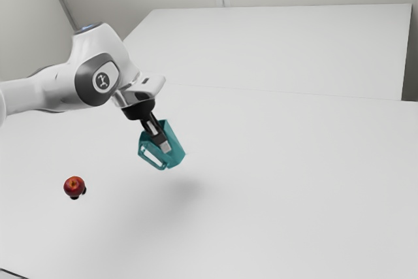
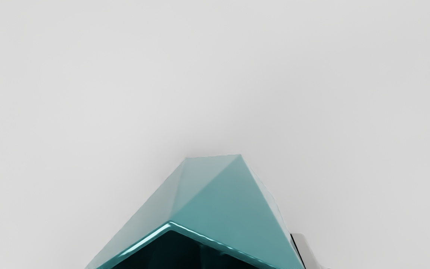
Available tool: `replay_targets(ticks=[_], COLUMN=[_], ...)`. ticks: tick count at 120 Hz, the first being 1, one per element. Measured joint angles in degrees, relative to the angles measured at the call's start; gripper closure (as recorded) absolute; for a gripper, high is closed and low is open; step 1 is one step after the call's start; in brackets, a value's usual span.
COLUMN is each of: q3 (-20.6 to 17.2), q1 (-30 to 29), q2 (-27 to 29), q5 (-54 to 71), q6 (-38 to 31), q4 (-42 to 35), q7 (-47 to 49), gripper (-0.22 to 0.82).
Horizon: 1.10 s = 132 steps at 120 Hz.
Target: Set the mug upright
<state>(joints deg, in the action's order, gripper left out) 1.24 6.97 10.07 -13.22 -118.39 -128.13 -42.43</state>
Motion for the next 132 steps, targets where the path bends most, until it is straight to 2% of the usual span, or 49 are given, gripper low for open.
replay_targets(ticks=[60,132], q3=[-0.7,-0.8], q1=[0.0,-1.0], q2=[-1.8,-7.2], q5=[17.7,21.3], q6=[0.8,-2.9], q4=[-0.3,-0.1], q7=[17.2,34.9], gripper=[0.79,0.79])
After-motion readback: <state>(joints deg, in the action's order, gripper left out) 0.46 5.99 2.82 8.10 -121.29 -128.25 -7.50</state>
